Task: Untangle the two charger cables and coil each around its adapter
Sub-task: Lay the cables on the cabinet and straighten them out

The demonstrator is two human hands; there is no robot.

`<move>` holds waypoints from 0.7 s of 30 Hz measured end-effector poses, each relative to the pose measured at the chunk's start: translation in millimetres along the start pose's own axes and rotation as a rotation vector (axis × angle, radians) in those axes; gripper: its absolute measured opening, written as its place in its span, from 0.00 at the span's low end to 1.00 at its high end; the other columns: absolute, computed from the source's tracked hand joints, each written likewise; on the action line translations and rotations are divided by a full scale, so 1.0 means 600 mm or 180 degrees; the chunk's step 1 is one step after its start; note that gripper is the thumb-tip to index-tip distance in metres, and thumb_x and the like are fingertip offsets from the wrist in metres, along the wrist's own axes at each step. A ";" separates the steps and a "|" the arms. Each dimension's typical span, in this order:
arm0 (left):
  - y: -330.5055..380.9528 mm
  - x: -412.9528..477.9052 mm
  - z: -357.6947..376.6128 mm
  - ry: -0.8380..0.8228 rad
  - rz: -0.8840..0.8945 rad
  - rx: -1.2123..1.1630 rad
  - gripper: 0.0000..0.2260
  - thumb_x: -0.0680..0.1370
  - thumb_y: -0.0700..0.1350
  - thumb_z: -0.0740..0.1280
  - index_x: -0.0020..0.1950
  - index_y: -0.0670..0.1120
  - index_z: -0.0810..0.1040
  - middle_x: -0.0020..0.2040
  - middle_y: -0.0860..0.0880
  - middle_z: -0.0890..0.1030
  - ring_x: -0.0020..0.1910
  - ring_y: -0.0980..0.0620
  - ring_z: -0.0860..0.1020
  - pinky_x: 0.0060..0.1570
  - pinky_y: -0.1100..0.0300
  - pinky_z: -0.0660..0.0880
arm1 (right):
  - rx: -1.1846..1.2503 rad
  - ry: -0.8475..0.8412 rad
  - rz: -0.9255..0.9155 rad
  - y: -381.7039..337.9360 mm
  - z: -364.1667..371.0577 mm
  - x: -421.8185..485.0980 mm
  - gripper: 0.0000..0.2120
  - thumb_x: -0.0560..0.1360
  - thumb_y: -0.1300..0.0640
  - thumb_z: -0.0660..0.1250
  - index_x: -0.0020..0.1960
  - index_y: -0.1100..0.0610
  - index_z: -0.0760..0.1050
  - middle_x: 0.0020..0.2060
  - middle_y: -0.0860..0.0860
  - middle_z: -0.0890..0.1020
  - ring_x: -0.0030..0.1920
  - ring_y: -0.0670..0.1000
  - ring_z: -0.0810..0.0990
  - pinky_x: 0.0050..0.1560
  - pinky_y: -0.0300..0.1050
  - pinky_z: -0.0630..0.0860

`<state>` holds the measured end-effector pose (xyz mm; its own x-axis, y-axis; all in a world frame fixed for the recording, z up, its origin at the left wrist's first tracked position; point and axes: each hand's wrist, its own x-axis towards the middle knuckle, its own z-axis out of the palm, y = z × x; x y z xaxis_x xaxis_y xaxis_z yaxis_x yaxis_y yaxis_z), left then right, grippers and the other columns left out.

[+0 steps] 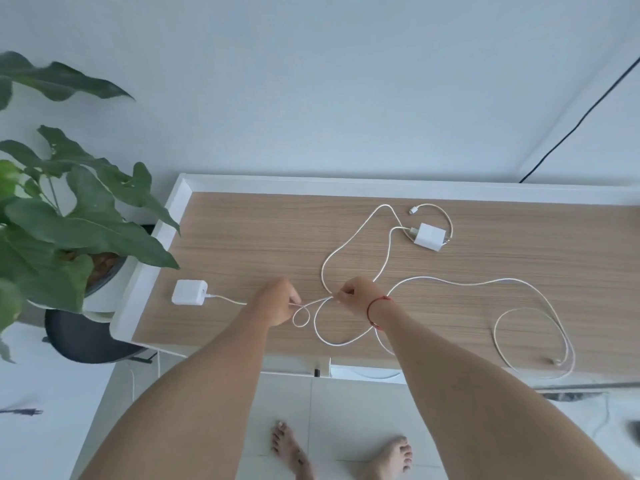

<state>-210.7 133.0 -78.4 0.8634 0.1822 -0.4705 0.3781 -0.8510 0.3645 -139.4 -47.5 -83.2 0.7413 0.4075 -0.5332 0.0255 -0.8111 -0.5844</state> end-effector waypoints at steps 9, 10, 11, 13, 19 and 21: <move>0.011 0.001 0.045 0.0691 -0.0309 -0.0083 0.05 0.75 0.38 0.71 0.43 0.37 0.85 0.49 0.39 0.81 0.49 0.42 0.80 0.50 0.56 0.72 | 0.0096 0.0140 -0.0105 0.066 -0.022 -0.012 0.13 0.77 0.55 0.65 0.46 0.65 0.80 0.39 0.52 0.77 0.42 0.51 0.74 0.46 0.44 0.71; 0.014 0.002 0.046 0.0719 -0.0387 -0.0001 0.06 0.76 0.38 0.70 0.45 0.37 0.85 0.51 0.39 0.80 0.50 0.42 0.79 0.51 0.55 0.72 | 0.0035 0.0166 -0.0061 0.077 -0.029 -0.012 0.13 0.77 0.56 0.65 0.41 0.65 0.78 0.37 0.53 0.76 0.41 0.51 0.74 0.44 0.45 0.71; 0.015 0.004 0.048 0.0738 -0.0458 0.0113 0.06 0.77 0.39 0.68 0.47 0.37 0.84 0.52 0.39 0.79 0.52 0.42 0.78 0.53 0.55 0.71 | -0.0079 0.0230 0.0045 0.091 -0.040 -0.012 0.13 0.76 0.56 0.64 0.37 0.64 0.76 0.36 0.54 0.76 0.40 0.53 0.74 0.42 0.44 0.70; 0.014 0.007 0.050 0.0721 -0.0576 0.0338 0.07 0.78 0.40 0.66 0.50 0.38 0.82 0.54 0.40 0.78 0.55 0.42 0.76 0.56 0.55 0.70 | -0.0252 0.0486 0.0415 0.123 -0.067 -0.014 0.17 0.76 0.55 0.64 0.29 0.58 0.70 0.31 0.53 0.74 0.38 0.55 0.74 0.39 0.42 0.68; 0.035 0.007 0.048 0.0724 -0.0838 0.0748 0.09 0.78 0.34 0.63 0.54 0.37 0.80 0.57 0.39 0.78 0.57 0.41 0.76 0.57 0.54 0.72 | -0.0402 0.0646 0.0690 0.139 -0.085 -0.019 0.14 0.76 0.54 0.62 0.33 0.55 0.72 0.41 0.54 0.79 0.44 0.57 0.77 0.44 0.44 0.72; 0.049 0.007 0.041 0.0686 -0.0908 0.0900 0.11 0.77 0.33 0.63 0.57 0.39 0.80 0.58 0.41 0.77 0.59 0.42 0.76 0.57 0.54 0.73 | -0.0391 0.0617 0.0510 0.126 -0.072 -0.020 0.09 0.77 0.56 0.61 0.44 0.57 0.78 0.48 0.55 0.81 0.50 0.58 0.79 0.47 0.44 0.73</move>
<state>-204.4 96.8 -89.4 0.7991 0.5018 -0.3312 0.5308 -0.8475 -0.0033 -117.4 -131.9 -94.7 0.8566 0.1916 -0.4790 -0.0302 -0.9083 -0.4171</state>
